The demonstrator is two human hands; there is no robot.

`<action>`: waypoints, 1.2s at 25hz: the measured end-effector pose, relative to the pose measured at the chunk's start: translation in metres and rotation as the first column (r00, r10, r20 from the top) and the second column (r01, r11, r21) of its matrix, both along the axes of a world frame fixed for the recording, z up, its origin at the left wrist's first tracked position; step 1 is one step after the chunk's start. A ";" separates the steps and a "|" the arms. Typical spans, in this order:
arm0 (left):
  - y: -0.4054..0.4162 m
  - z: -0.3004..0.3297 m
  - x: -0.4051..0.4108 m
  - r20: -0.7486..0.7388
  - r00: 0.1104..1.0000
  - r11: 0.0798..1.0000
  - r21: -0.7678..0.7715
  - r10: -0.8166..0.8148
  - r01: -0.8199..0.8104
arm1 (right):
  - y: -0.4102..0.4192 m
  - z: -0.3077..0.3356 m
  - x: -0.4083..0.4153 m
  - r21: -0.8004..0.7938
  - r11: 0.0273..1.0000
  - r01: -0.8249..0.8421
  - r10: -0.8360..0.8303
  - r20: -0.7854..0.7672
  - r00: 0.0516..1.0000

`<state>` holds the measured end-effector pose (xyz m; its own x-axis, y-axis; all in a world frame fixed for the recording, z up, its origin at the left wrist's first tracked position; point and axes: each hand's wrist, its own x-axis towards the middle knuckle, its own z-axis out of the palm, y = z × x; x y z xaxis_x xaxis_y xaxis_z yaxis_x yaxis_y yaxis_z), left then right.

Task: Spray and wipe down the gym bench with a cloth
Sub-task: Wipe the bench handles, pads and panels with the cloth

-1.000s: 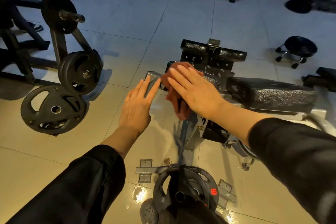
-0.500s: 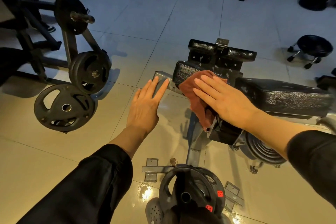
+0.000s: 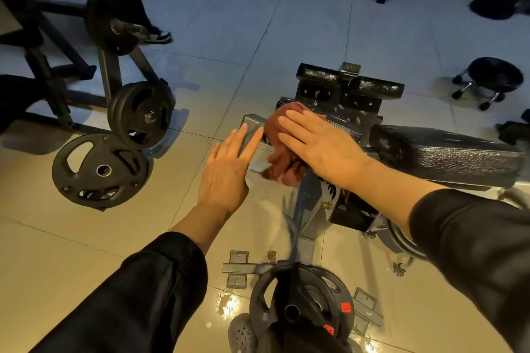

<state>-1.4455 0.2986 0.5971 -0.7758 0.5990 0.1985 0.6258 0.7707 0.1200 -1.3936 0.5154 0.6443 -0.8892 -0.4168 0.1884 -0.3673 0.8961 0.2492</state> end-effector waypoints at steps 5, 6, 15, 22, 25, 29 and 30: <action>0.001 -0.001 -0.001 0.012 1.000 1.000 -0.011 0.024 -0.024 | 0.041 -0.001 0.046 0.056 0.997 0.044 -0.044 0.000 0.999; 0.002 0.000 -0.001 0.009 1.000 1.000 -0.010 0.025 -0.025 | 0.043 0.000 0.051 0.057 0.997 0.044 -0.044 0.001 0.999; 0.003 -0.001 0.000 0.004 0.999 0.999 -0.001 0.039 -0.039 | -0.015 0.018 -0.009 -0.071 0.982 0.175 -0.177 -0.020 0.984; 0.003 -0.001 -0.001 -0.007 0.999 0.999 -0.001 0.036 -0.036 | -0.023 0.003 -0.024 0.065 0.989 0.134 -0.134 -0.001 0.991; 0.001 0.000 0.000 0.000 1.000 1.000 0.003 0.030 -0.030 | -0.004 -0.003 -0.008 0.081 0.993 0.091 -0.092 0.010 0.996; -0.001 -0.002 0.000 -0.015 1.000 1.000 -0.011 0.013 -0.013 | 0.023 -0.007 0.029 0.113 0.990 0.079 -0.076 -0.026 0.997; -0.001 -0.003 -0.001 -0.027 1.000 1.000 -0.023 0.005 -0.006 | 0.031 -0.008 0.039 0.119 0.989 0.088 -0.086 -0.025 0.996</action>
